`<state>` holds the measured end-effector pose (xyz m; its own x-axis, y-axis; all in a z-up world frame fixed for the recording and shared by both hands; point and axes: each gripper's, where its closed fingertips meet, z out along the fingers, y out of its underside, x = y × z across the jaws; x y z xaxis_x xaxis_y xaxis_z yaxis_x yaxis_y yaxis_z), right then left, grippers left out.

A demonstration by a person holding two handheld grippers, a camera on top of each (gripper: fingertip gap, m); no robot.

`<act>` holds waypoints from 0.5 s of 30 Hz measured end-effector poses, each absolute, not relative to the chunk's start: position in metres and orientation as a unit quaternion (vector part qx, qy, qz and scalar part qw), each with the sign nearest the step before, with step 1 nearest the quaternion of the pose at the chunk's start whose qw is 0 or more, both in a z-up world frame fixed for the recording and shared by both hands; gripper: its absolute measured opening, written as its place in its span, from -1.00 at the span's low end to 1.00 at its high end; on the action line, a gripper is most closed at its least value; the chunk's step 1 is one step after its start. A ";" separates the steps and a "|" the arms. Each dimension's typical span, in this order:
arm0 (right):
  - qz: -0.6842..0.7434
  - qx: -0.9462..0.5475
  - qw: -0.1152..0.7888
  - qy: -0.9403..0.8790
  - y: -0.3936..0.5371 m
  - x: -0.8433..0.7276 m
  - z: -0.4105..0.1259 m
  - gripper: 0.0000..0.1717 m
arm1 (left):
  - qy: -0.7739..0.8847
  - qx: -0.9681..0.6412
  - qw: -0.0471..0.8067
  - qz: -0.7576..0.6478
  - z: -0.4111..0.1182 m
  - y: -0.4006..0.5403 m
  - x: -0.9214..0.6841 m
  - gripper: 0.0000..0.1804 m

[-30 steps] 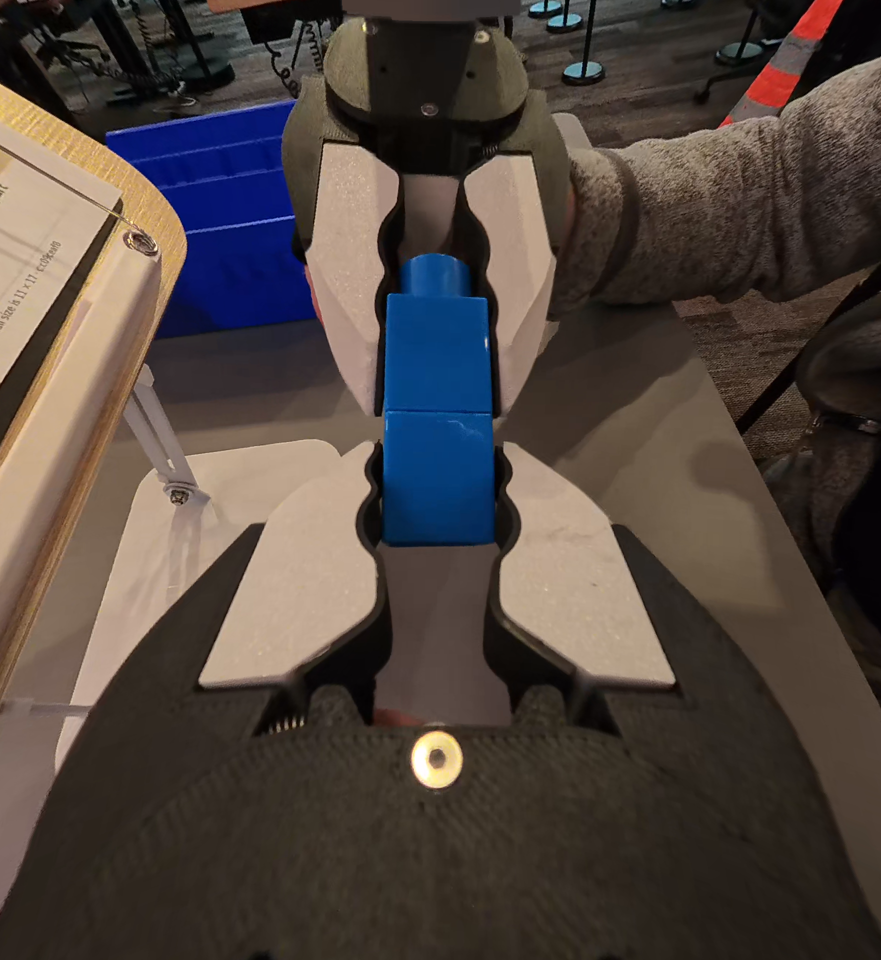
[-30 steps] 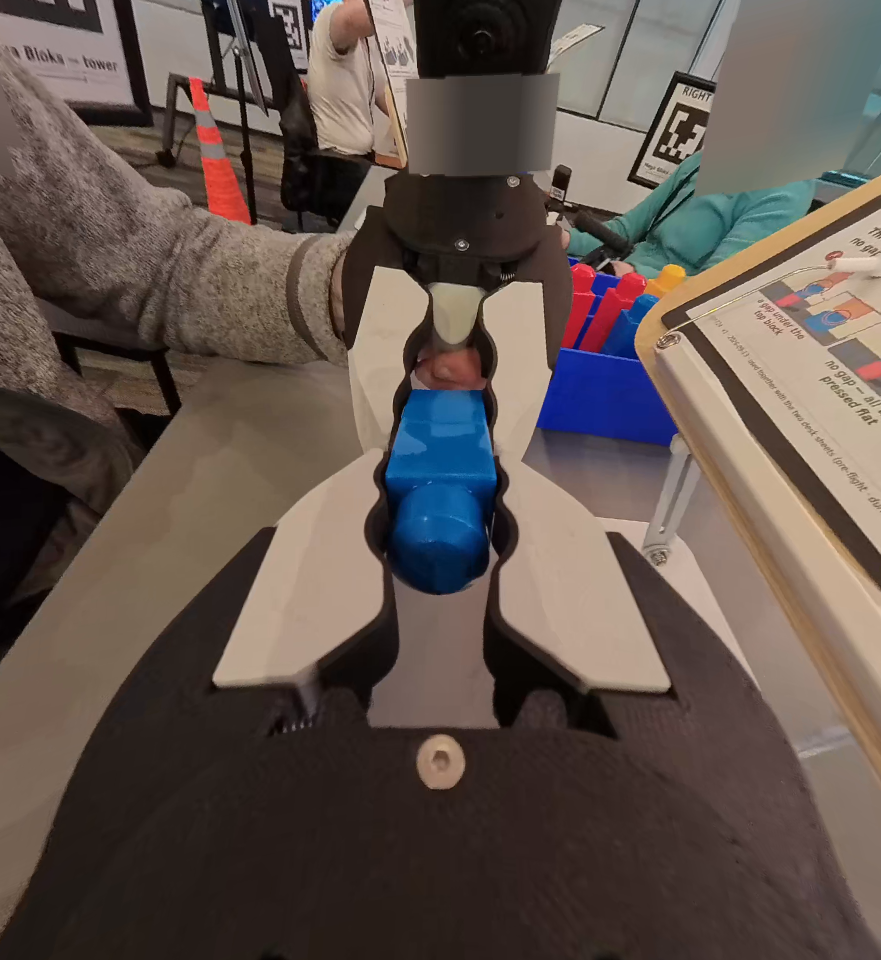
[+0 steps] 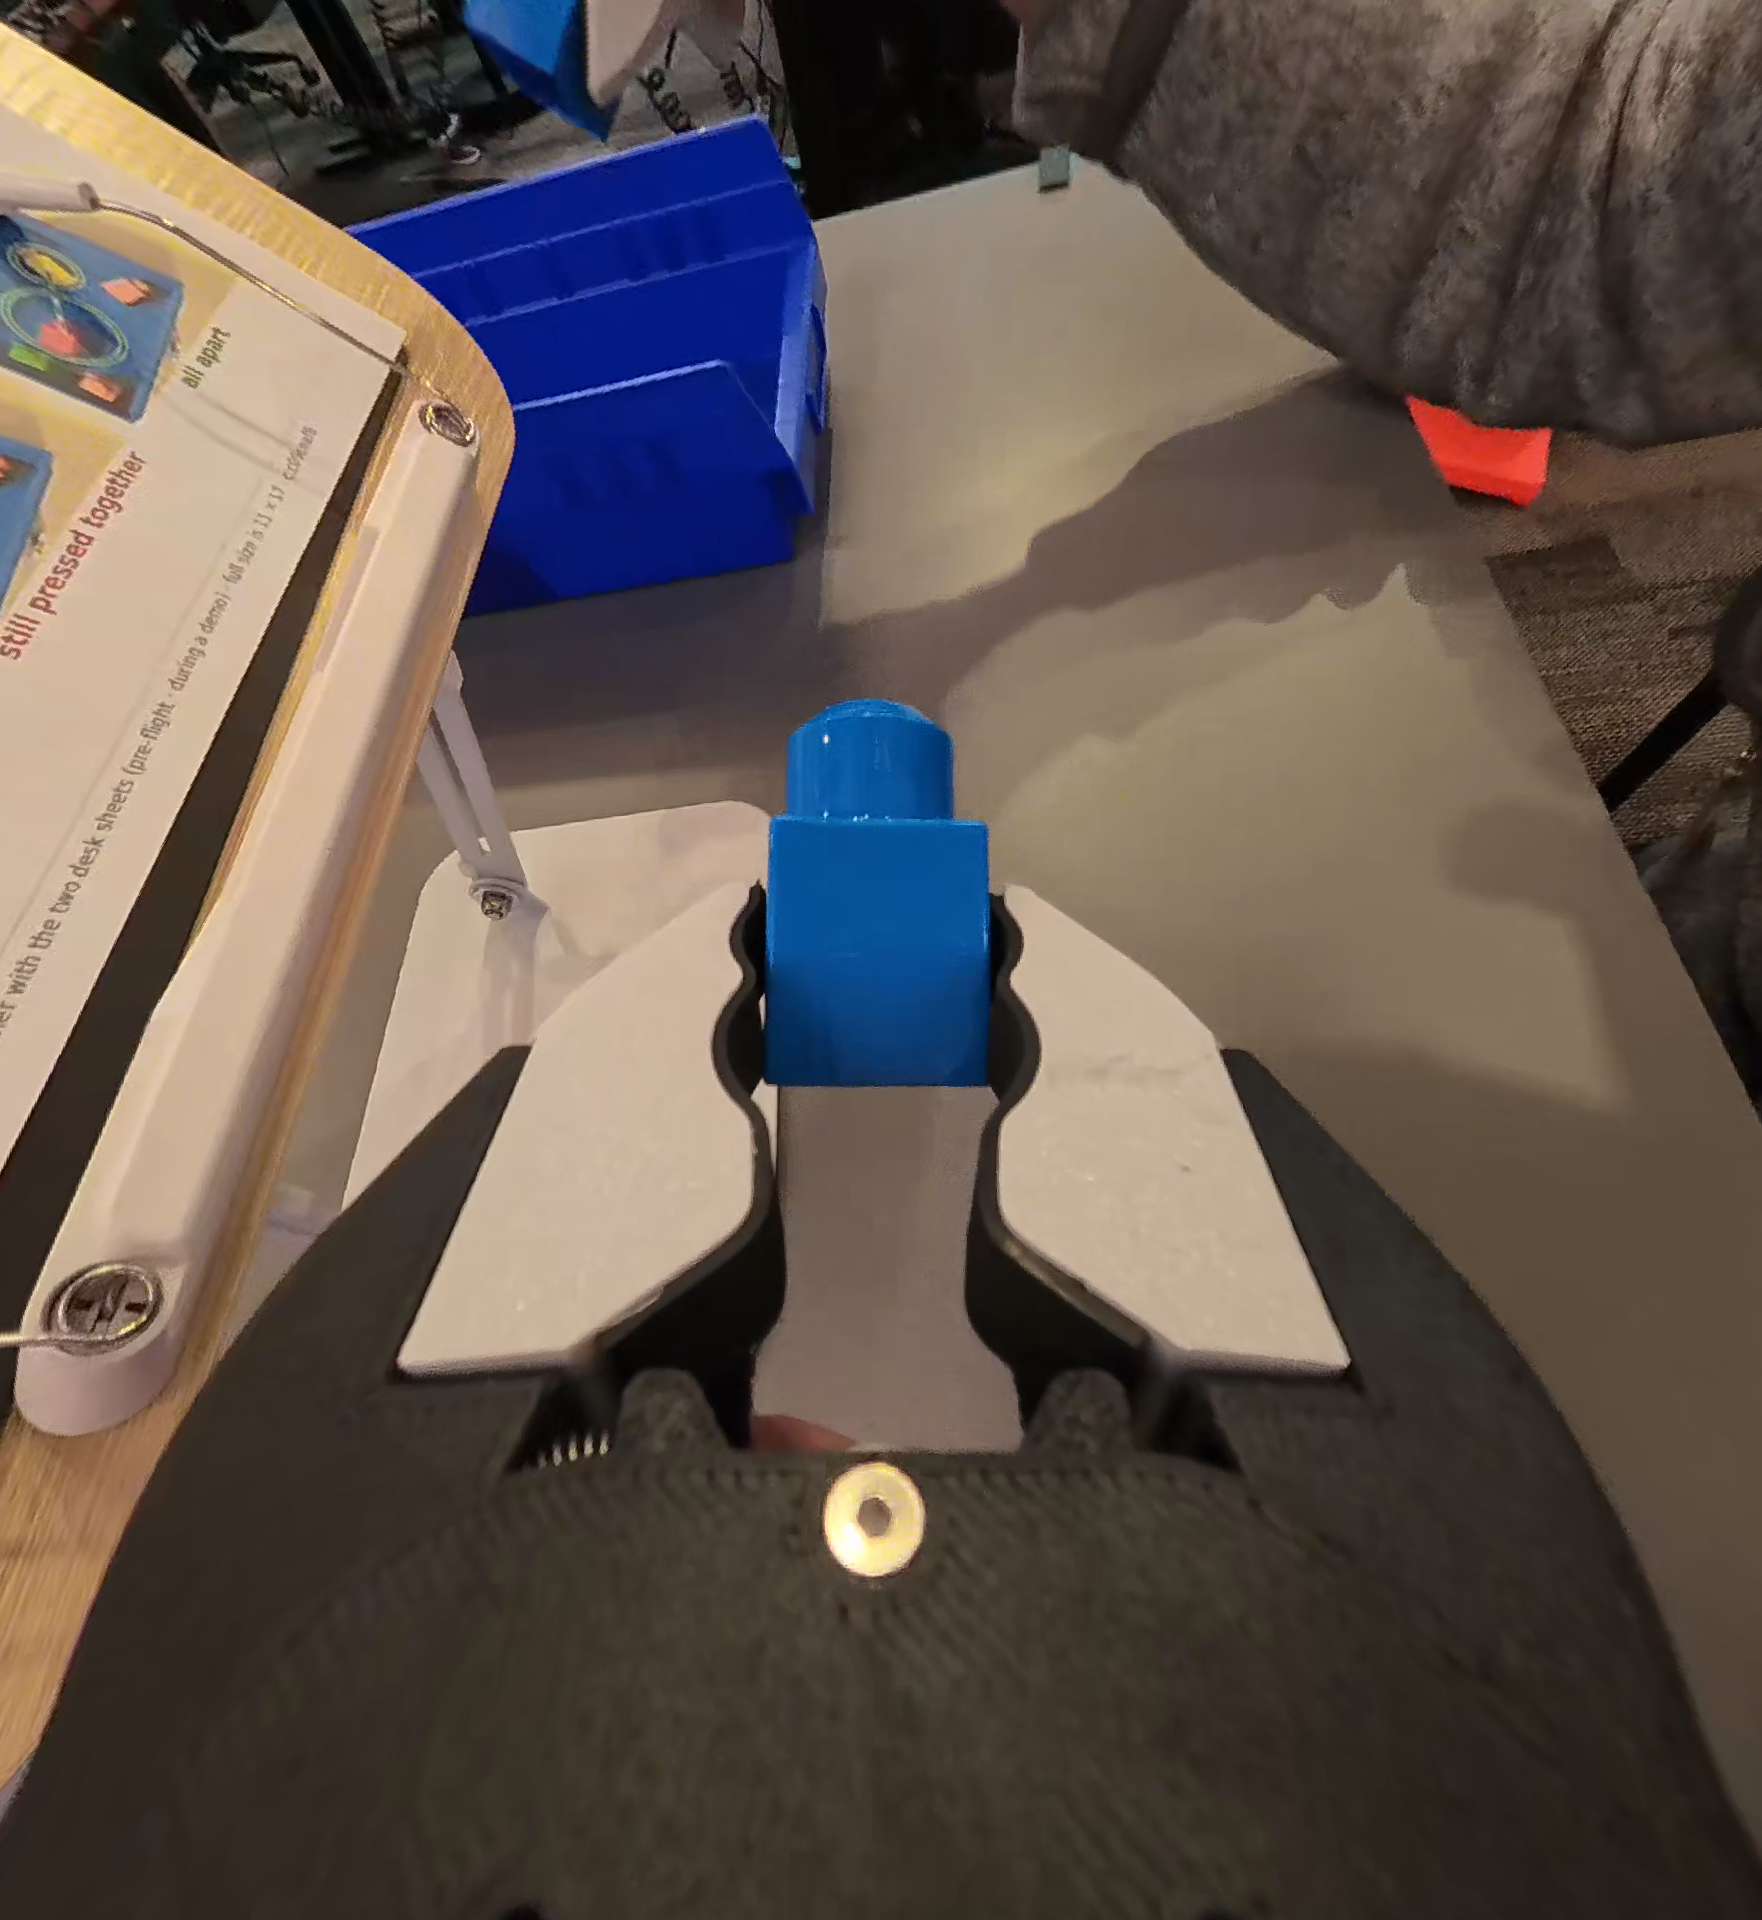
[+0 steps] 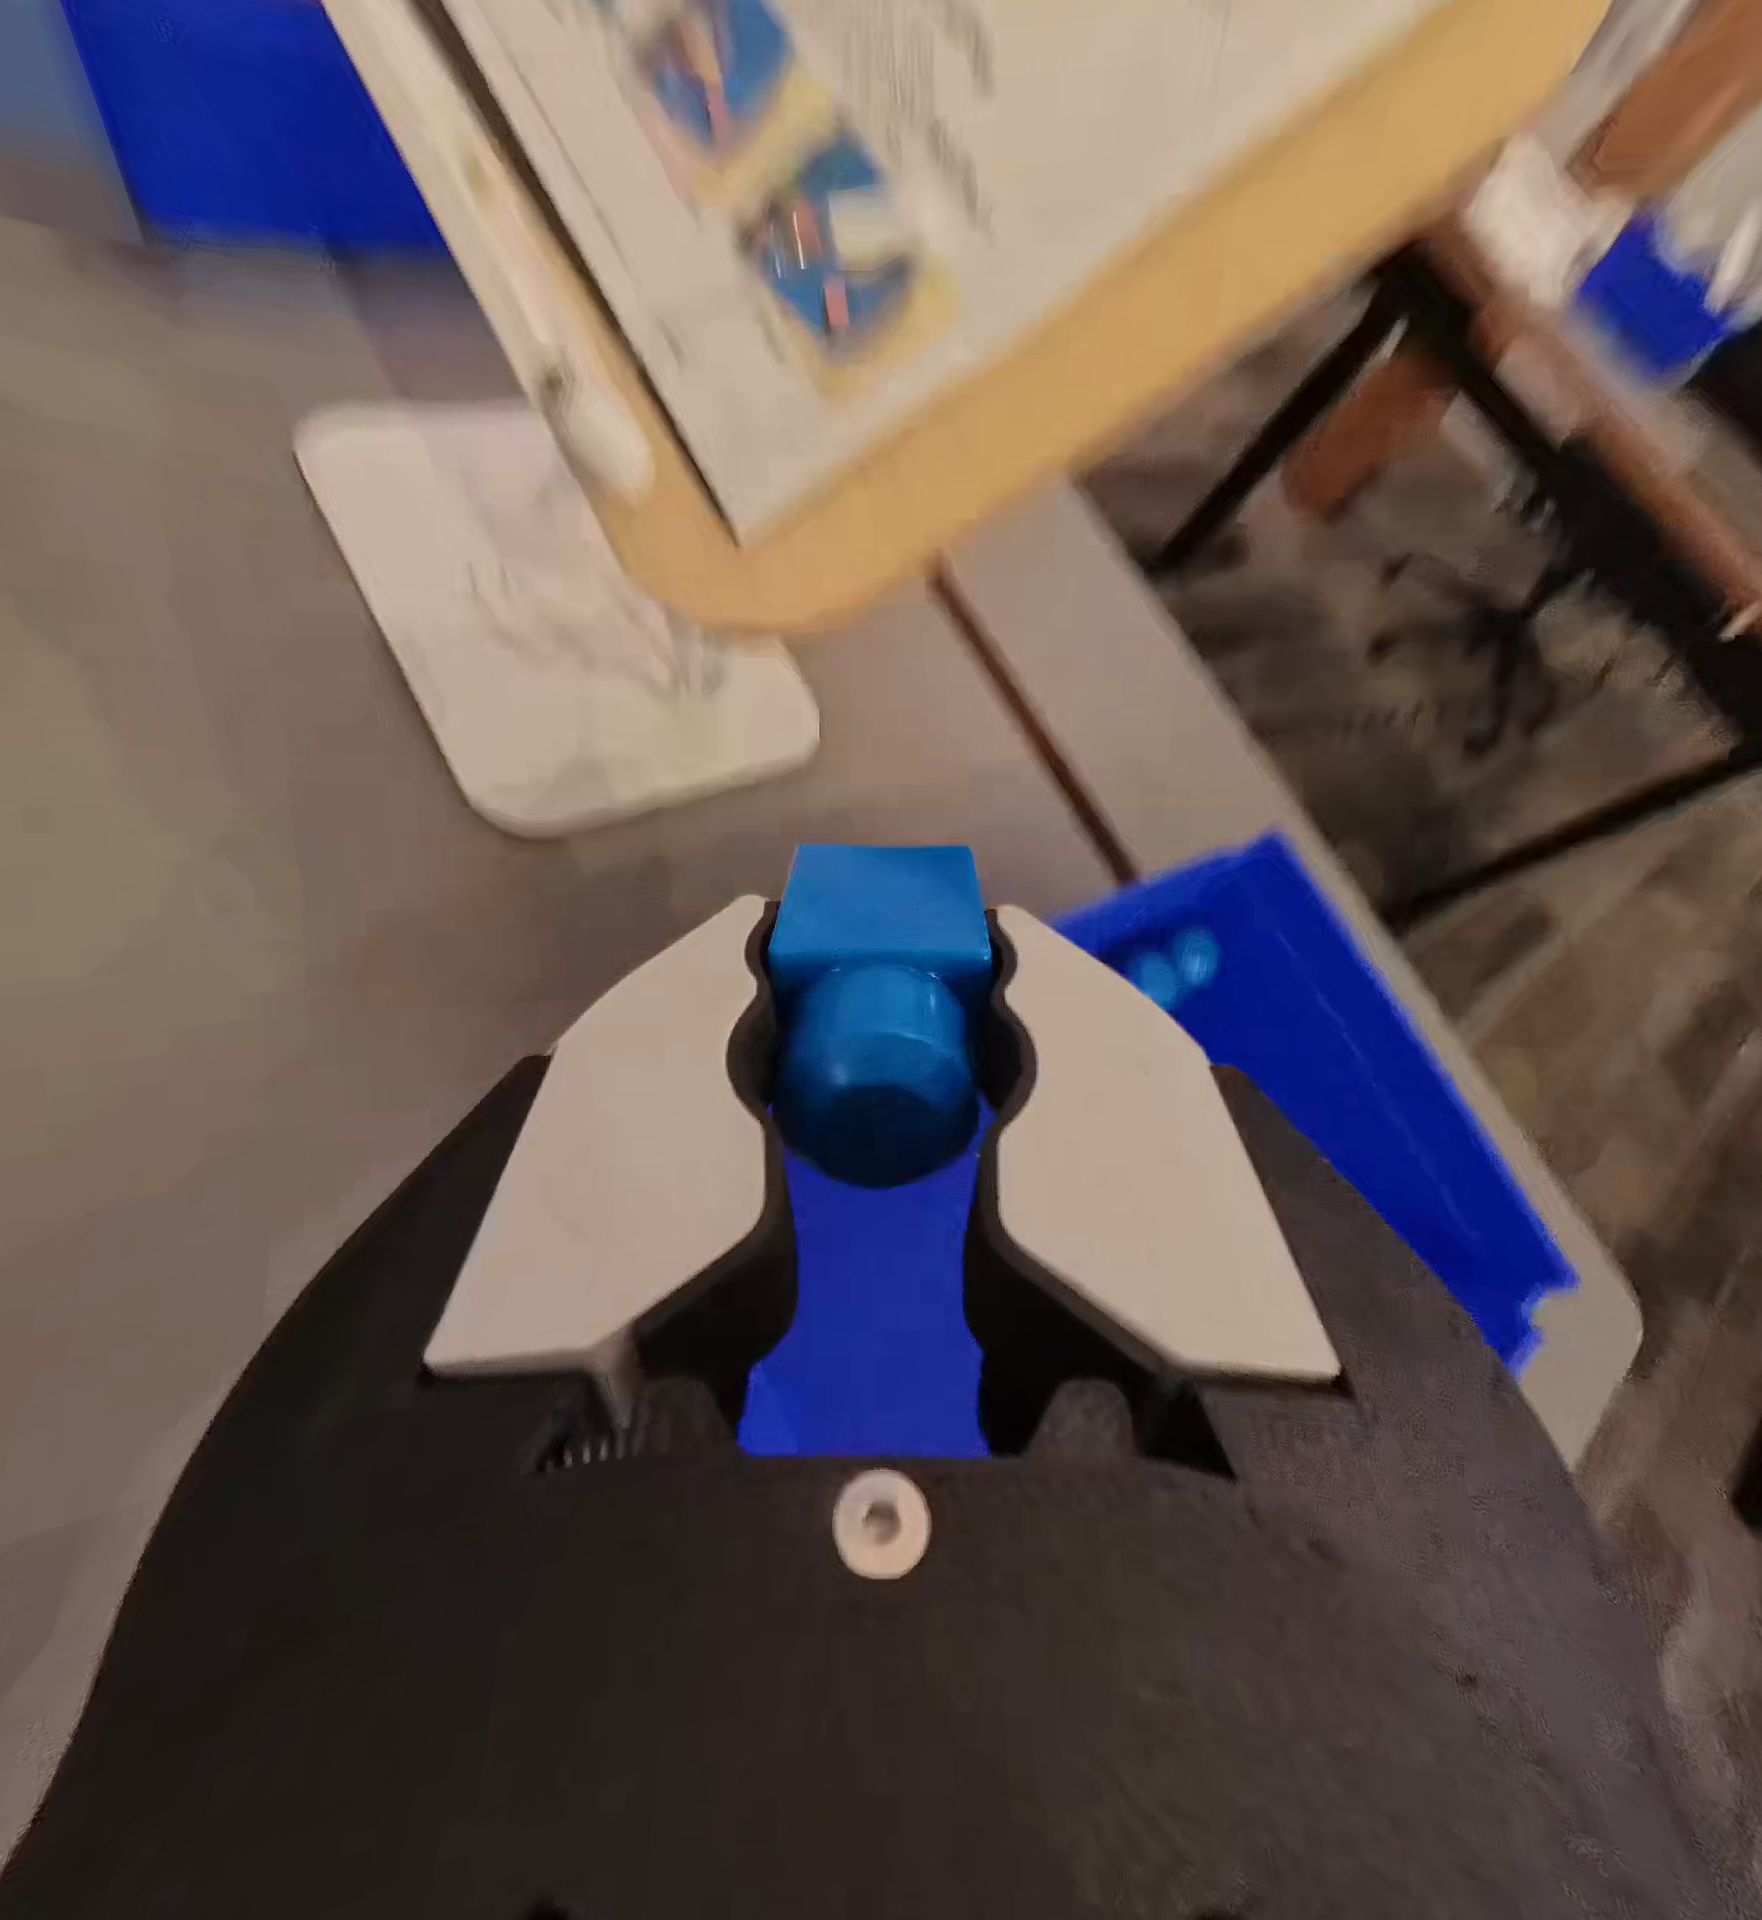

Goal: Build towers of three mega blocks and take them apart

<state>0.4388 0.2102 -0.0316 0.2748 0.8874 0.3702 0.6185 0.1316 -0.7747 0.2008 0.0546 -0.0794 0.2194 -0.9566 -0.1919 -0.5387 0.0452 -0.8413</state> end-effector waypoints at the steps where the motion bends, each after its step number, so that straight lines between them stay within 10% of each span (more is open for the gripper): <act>1: 0.128 -0.664 0.442 -0.589 0.219 0.448 -0.045 -0.58 | 0.577 -0.649 0.434 -0.241 -0.080 0.055 0.201 -0.57; 15: 0.033 -0.734 0.178 -0.655 0.285 0.462 -0.202 -0.57 | 0.574 -0.659 0.420 -0.244 -0.093 0.061 0.203 -0.57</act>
<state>0.4623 0.2849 -0.2016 0.1401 0.9727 0.1848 0.9490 -0.0787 -0.3053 0.2031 0.0609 -0.0930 0.2225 -0.9615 -0.1611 -0.5514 0.0122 -0.8341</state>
